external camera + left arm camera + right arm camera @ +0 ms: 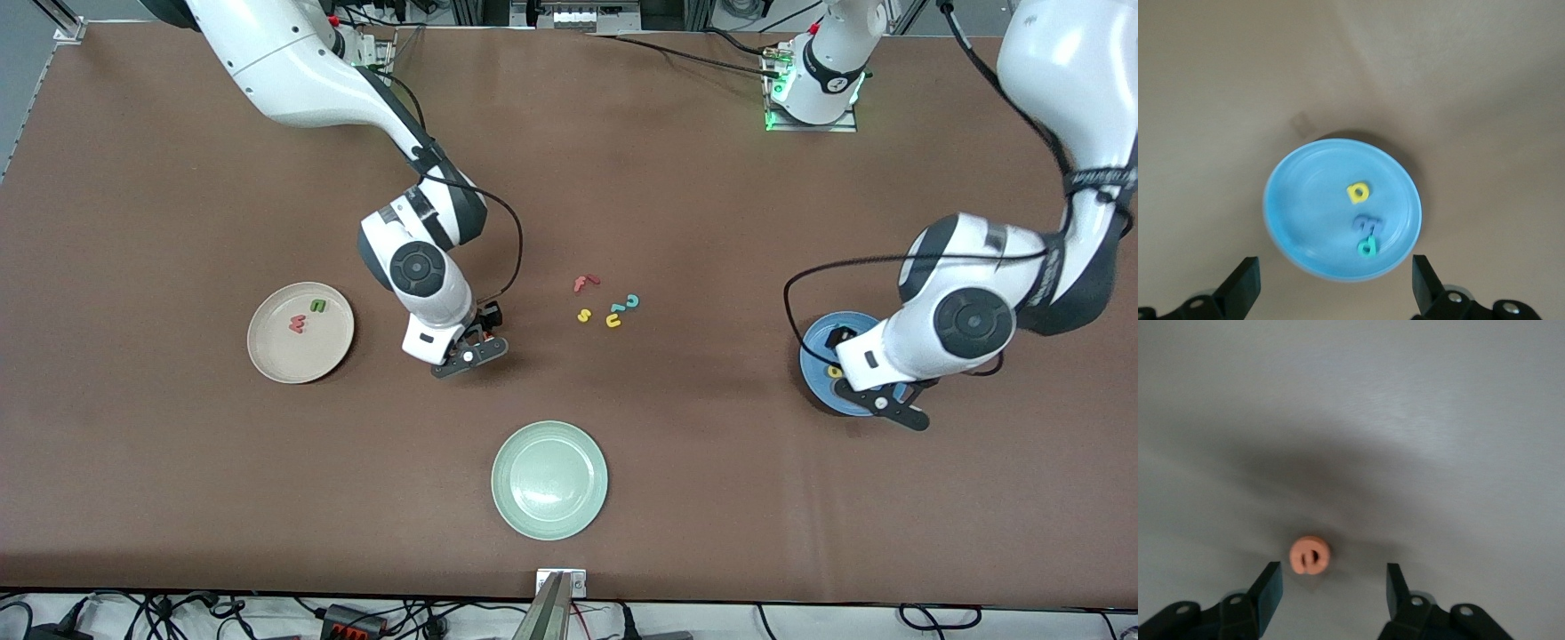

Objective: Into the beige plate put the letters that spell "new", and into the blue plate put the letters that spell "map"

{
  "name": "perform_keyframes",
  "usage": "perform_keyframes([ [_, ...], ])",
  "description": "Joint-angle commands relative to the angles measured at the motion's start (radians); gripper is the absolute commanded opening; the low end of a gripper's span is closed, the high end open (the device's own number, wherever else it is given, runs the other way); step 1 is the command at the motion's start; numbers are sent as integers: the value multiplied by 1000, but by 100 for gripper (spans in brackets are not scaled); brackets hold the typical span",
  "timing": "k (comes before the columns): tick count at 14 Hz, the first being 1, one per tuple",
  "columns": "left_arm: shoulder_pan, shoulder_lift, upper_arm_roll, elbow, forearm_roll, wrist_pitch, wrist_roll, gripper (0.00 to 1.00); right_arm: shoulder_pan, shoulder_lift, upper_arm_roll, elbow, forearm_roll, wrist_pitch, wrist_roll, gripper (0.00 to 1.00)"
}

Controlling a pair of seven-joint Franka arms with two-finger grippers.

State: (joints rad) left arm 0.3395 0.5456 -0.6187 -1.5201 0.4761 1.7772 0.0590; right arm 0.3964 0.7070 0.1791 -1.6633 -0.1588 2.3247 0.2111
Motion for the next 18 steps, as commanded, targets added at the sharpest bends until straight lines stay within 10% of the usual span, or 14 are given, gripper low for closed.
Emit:
perform_keyframes([
  [1,3,-26,-21,134,-77,-163,1,100,67,12,-35,27,-22,-8,36,70],
  [9,-46,-105,71,466,-260,-542,-21,100,75,46,-38,31,-84,-4,37,59],
  [14,-330,-381,567,121,-511,-380,-21,100,72,51,-38,39,-82,-4,37,31],
  [18,-341,-567,579,-210,-510,-98,-18,100,65,51,-39,43,-82,-4,36,19],
])
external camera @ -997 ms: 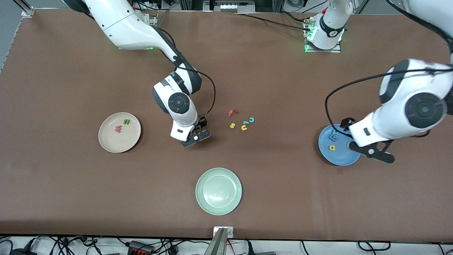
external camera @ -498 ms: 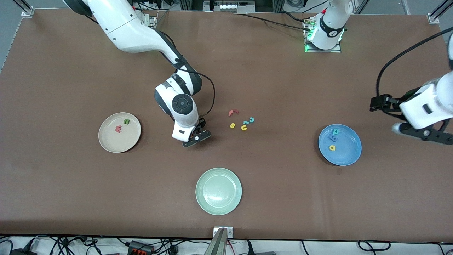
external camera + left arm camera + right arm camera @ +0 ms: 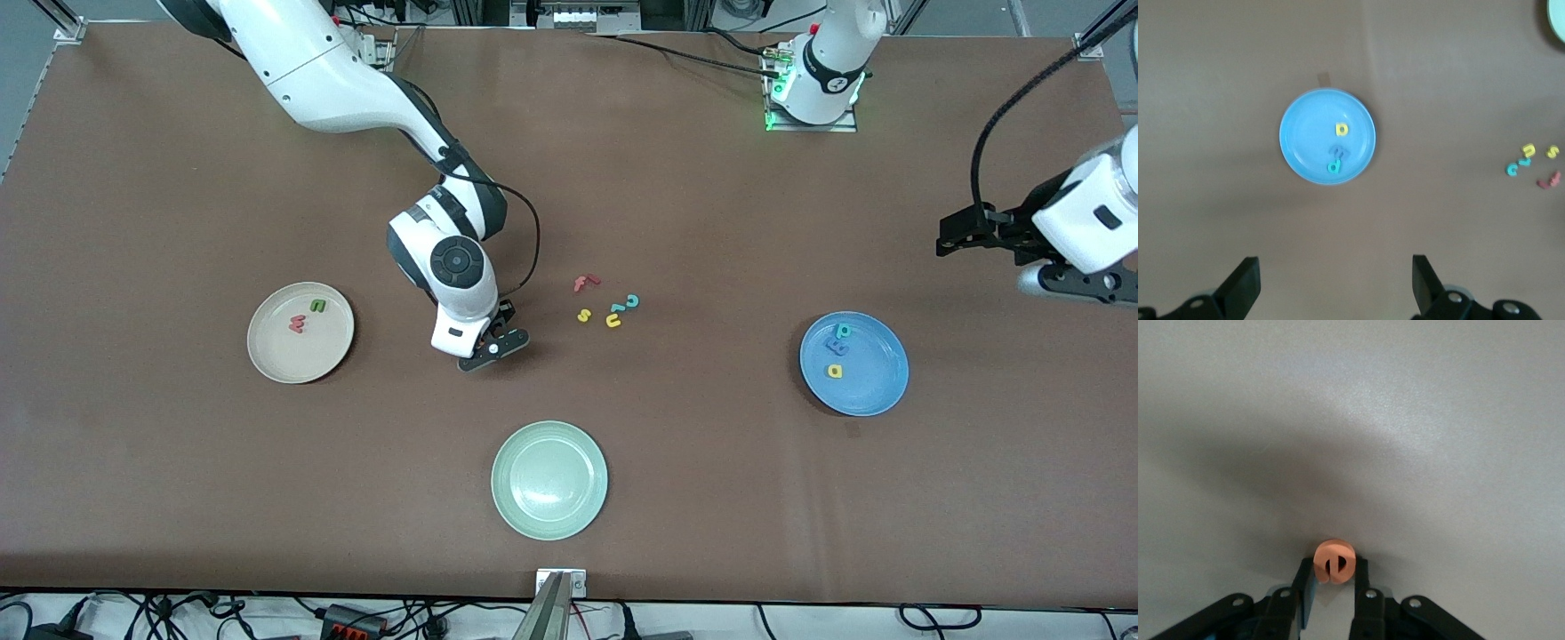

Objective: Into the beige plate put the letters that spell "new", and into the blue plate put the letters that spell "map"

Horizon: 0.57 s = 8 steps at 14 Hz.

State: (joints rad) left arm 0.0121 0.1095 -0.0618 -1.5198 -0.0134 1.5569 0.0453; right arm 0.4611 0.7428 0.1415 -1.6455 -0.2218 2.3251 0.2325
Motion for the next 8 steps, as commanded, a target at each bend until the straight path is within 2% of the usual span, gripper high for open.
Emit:
perform_keyframes([
  [1,-8,-133,22,-215,-23,135,-2,100,-1,15,-2,27,-19,-4,14,19],
  [3,-4,-133,22,-215,-23,149,-2,100,-9,4,-5,27,-16,-12,14,17],
  [4,-3,-126,19,-211,-23,146,-2,100,-12,-5,-32,27,-19,-29,13,17],
  [5,-1,-123,19,-207,-23,146,-1,100,-31,-37,-52,21,-21,-70,7,17],
  [8,-1,-123,19,-206,-28,153,-16,100,-116,-104,-57,12,-21,-254,19,16],
])
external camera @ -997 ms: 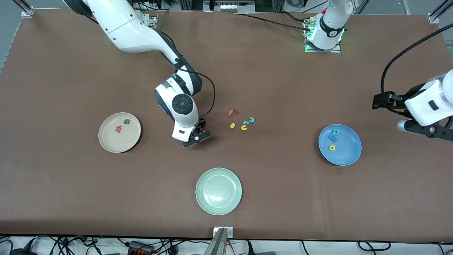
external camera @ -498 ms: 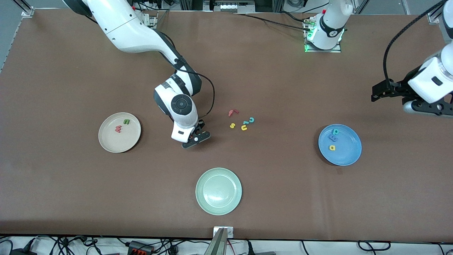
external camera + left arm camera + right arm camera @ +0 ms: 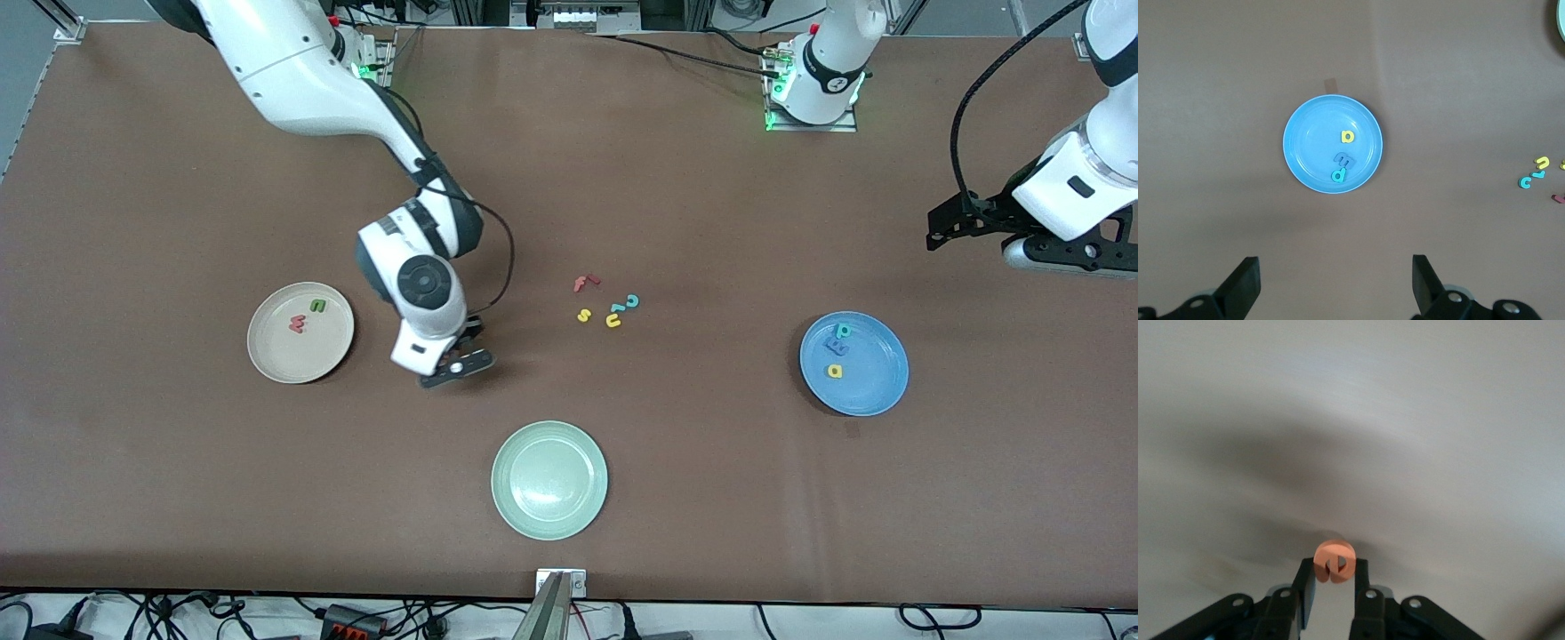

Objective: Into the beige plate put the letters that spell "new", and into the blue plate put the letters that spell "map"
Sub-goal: 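Carry the orange letter to the beige plate and open the right gripper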

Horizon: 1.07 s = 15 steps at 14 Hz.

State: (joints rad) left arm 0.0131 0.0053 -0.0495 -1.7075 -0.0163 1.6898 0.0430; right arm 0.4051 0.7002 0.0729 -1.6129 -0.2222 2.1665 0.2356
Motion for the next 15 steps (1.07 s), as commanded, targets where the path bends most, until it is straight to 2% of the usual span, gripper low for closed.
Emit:
perform_keyframes([
  [1,-2,-18,7,-12,-27,22,-15,100,-104,-83,11,-36,-19,-134,10,17],
  [5,-2,-18,10,-9,-25,21,-28,100,-204,-142,13,-111,-19,-152,2,17],
  [9,-4,-27,2,2,-14,4,-12,100,-265,-142,13,-157,-20,-145,-10,17],
  [15,-2,-22,3,23,-11,-22,-12,100,-345,-123,12,-157,-22,-128,-42,17],
])
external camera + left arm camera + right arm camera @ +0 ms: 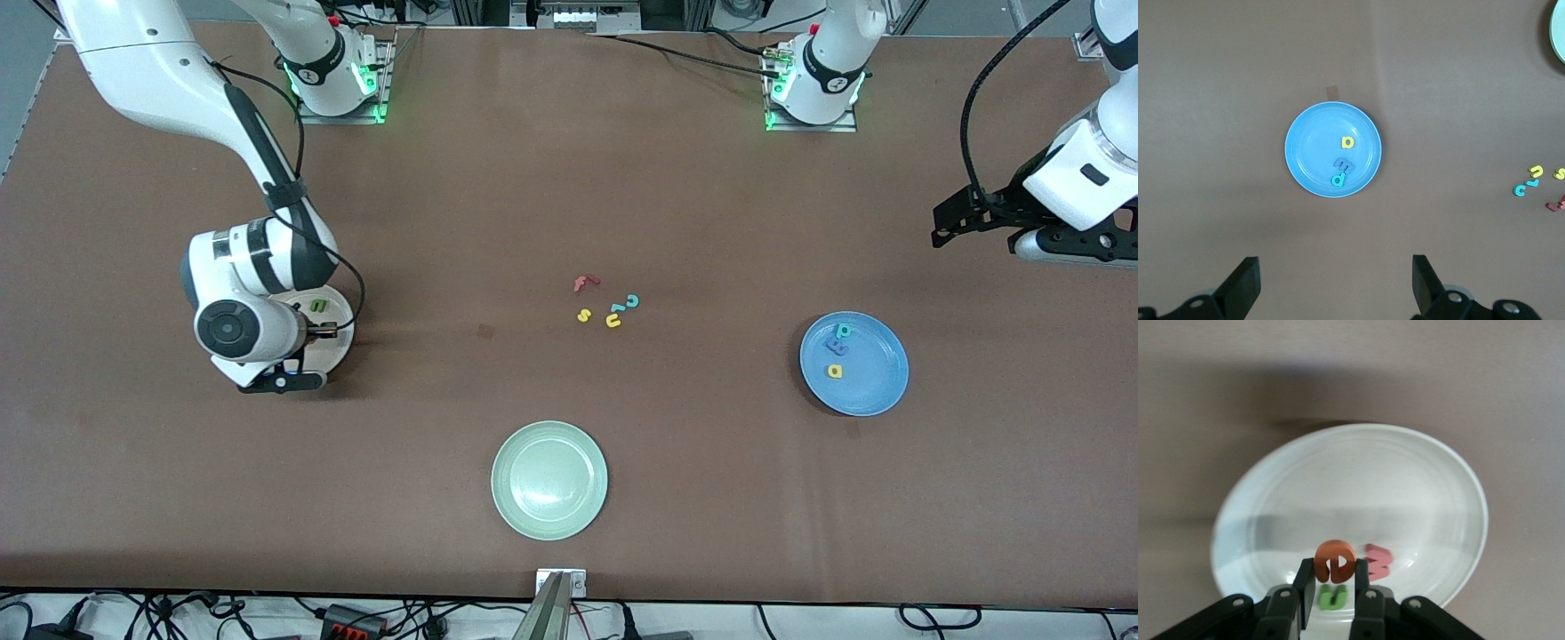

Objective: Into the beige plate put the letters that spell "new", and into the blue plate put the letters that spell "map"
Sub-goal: 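Carry the orange letter to the beige plate and open the right gripper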

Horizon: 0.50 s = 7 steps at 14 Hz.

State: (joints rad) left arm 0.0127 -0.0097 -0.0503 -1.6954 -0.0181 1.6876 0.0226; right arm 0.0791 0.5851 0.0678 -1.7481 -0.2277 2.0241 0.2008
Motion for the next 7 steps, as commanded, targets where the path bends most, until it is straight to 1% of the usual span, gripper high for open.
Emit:
perform_keyframes([
  [1,-2,-7,4,11,-10,-20,8,100,-25,-5,18,-22,-16,18,-7,17],
  [7,-2,-7,4,13,-8,-17,8,100,-38,36,18,-21,-12,90,-6,18],
])
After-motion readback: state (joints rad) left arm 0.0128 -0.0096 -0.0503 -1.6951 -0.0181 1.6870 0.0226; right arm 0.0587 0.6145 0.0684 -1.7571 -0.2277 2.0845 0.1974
